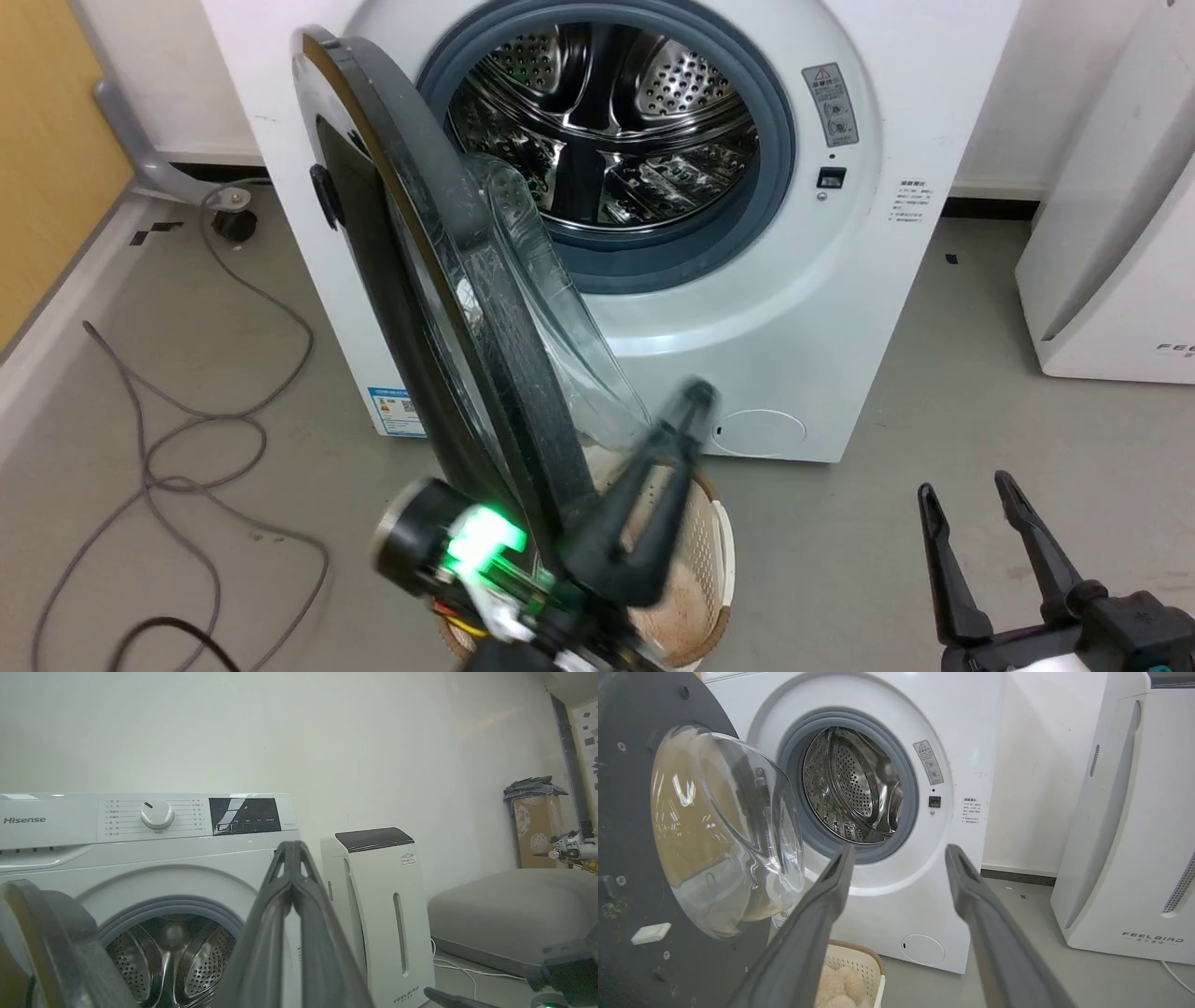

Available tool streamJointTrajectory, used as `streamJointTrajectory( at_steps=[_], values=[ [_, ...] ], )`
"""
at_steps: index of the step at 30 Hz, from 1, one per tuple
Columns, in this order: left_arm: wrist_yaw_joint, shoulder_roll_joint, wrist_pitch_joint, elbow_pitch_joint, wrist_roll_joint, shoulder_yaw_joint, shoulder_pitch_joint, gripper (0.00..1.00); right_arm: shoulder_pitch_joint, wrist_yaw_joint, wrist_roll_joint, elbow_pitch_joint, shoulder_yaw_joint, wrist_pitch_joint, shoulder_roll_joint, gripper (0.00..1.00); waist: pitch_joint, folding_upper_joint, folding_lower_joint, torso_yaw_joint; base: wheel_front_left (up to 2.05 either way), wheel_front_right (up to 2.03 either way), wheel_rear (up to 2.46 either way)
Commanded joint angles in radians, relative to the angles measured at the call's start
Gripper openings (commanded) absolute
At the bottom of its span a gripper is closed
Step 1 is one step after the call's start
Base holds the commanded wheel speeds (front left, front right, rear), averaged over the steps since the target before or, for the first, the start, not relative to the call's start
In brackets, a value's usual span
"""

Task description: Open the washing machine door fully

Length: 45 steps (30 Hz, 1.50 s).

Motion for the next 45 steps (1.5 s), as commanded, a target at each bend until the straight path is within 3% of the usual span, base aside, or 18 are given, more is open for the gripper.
streamJointTrajectory(
  at_steps=[1,10,18,29,45],
  values=[
    [-0.008,0.000,-0.004,0.010,-0.007,-0.016,0.014,0.00,0.013,0.001,0.001,0.002,0.000,-0.004,0.005,1.00,0.000,-0.0001,0.0000,0.002,0.00,0.00,0.00],
    [-0.030,0.000,-0.004,0.091,-0.008,-0.107,0.058,0.00,0.012,0.001,0.003,0.007,0.001,-0.004,0.005,1.00,0.004,-0.0001,0.0000,0.009,0.00,0.00,0.00],
    [-0.030,0.008,-0.004,0.208,-0.007,-0.124,0.085,0.00,0.008,0.001,0.005,0.012,0.002,-0.004,0.005,1.00,0.011,-0.0001,0.0000,0.012,0.00,0.00,0.00],
    [0.015,0.011,-0.004,0.369,-0.029,-0.050,0.098,0.00,0.005,0.001,0.009,0.022,-0.002,-0.004,0.005,1.00,0.018,-0.0001,0.0000,0.021,0.00,0.00,0.00],
    [0.053,0.042,-0.004,0.377,-0.032,0.037,0.158,0.00,0.012,0.001,0.021,0.034,0.000,-0.004,0.005,1.00,0.017,-0.0001,0.0000,0.068,0.00,0.00,0.00]
  ],
)
